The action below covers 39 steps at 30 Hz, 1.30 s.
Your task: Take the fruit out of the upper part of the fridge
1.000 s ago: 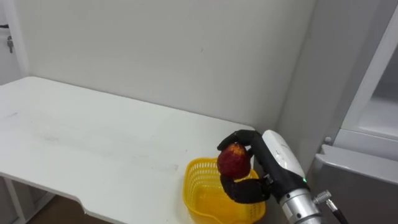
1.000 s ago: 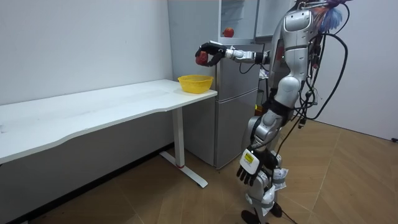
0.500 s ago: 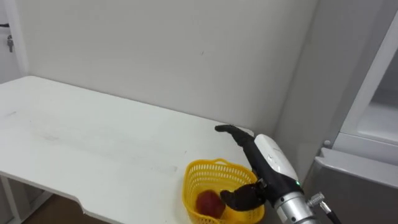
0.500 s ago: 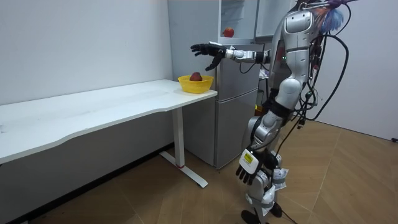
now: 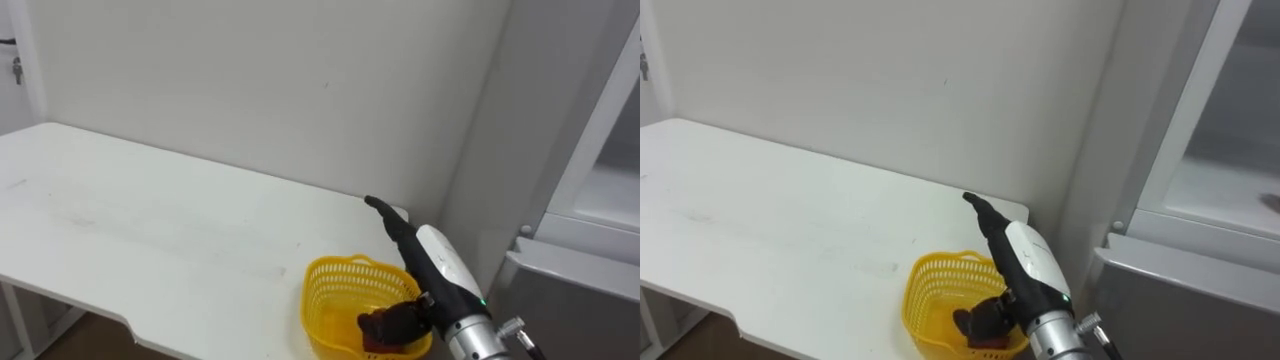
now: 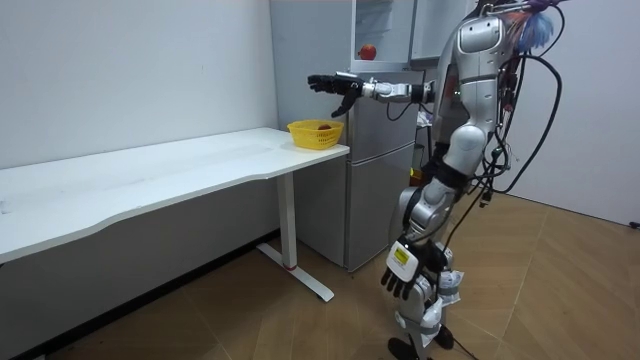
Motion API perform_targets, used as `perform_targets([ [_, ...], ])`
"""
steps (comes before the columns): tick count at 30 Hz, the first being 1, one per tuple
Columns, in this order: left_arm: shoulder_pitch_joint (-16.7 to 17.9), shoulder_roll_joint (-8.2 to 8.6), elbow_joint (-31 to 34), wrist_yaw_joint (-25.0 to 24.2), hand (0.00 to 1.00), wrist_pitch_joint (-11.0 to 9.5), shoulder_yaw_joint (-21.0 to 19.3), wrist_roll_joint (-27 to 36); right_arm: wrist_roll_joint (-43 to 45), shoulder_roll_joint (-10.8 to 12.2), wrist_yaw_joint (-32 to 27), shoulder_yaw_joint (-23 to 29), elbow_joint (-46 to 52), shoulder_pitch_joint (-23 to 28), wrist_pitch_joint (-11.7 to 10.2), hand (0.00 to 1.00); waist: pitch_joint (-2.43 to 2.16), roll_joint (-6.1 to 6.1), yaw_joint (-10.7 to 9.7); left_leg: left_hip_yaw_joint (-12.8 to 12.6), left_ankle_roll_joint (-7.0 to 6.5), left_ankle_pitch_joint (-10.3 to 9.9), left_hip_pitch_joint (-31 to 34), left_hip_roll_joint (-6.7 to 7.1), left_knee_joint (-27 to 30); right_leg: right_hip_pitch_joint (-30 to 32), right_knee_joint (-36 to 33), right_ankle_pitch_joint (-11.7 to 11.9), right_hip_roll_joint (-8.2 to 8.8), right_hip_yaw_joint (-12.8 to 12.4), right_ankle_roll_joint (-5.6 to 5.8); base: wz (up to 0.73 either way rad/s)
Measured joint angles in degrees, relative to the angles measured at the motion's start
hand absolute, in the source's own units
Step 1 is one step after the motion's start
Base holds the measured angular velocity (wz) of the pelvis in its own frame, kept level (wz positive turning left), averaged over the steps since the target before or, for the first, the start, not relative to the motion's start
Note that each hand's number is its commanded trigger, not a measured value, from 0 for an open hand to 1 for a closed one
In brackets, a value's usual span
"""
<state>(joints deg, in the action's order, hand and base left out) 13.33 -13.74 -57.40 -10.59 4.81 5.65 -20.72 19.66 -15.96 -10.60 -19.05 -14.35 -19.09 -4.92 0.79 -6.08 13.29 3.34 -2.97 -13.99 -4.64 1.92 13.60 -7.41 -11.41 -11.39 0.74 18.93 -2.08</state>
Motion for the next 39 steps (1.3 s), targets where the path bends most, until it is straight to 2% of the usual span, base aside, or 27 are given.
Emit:
perform_targets([
  [8, -0.1, 0.00, 0.6, -0.2, 0.00, 0.3, 0.0, 0.0, -0.4, 0.0, 0.8, 0.0, -0.6, 0.0, 1.0, 0.00, 0.03, 0.22, -0.2, 0.0, 0.00, 0.0, 0.0, 0.04, 0.0, -0.3, 0.8, 0.0, -0.08, 0.0, -0.01, 0.00],
  [14, 0.0, 0.59, -0.2, 1.2, 0.00, 0.3, 0.0, 0.0, -0.6, 0.1, 0.8, 0.2, -0.4, 0.0, 1.0, 0.00, -0.40, 1.04, -0.6, 0.2, 0.00, 0.0, -0.1, 0.07, 0.1, -0.5, 0.8, 0.0, -0.06, 0.1, 0.00, 0.01],
  [17, 0.1, 1.14, -0.7, 1.5, 0.00, 0.2, -0.5, -0.1, -1.5, 0.0, 0.7, 0.8, 2.2, 0.0, 1.0, 0.00, -0.34, 1.71, -0.8, 0.2, 0.00, 0.0, 0.0, 0.07, 0.2, -0.6, 0.8, 0.0, -0.07, 0.0, 0.00, 0.00],
  [21, 0.8, 1.90, -0.7, 1.4, 0.00, -0.2, -1.4, -0.2, -3.8, 0.0, 0.8, 3.5, 8.3, 0.0, -0.7, 0.00, -0.68, 2.86, -1.9, -0.1, 0.00, 0.0, -0.3, 0.06, 0.1, -0.7, 0.7, 0.0, -0.02, -0.1, 0.00, 0.00],
  [24, 1.1, 1.82, -0.7, 2.2, 0.00, -0.2, -2.3, -0.2, -5.0, 0.0, 0.5, 4.9, 12.4, 0.9, -1.6, 0.00, -0.69, 2.90, -2.9, -0.2, 0.02, 0.0, -0.5, -0.07, 0.0, -0.7, 0.6, 0.0, -0.12, -0.3, -0.01, -0.05],
  [32, 0.9, 2.24, -0.7, 5.4, 0.00, -0.4, -2.2, -0.1, -9.4, 0.4, 0.1, 5.3, 17.2, 4.7, -1.8, 0.00, -0.63, 3.55, -5.4, -3.3, -0.06, 0.0, -1.2, -0.42, -0.3, 0.2, -0.3, 0.2, -0.29, -3.7, -0.23, -0.20],
  [35, 0.9, 2.23, -0.7, 5.5, 0.00, -0.4, -2.2, -0.1, -11.0, 0.8, -0.5, 6.1, 19.9, 5.3, -1.9, 0.00, -0.77, 3.97, -6.1, -4.0, -0.13, -0.1, -1.0, -0.52, -0.4, 0.8, -0.3, 0.5, -0.48, -4.8, -0.26, -0.16],
  [39, 1.2, 2.76, -1.3, 7.1, 0.00, -0.4, -2.1, -0.1, -14.6, 1.3, -0.8, 6.9, 26.6, 9.8, -2.7, 0.00, -1.11, 4.53, -7.2, -4.6, -0.14, -0.1, -1.3, -0.67, -0.5, 0.8, -0.3, 0.5, -0.64, -5.5, -0.24, -0.05],
])
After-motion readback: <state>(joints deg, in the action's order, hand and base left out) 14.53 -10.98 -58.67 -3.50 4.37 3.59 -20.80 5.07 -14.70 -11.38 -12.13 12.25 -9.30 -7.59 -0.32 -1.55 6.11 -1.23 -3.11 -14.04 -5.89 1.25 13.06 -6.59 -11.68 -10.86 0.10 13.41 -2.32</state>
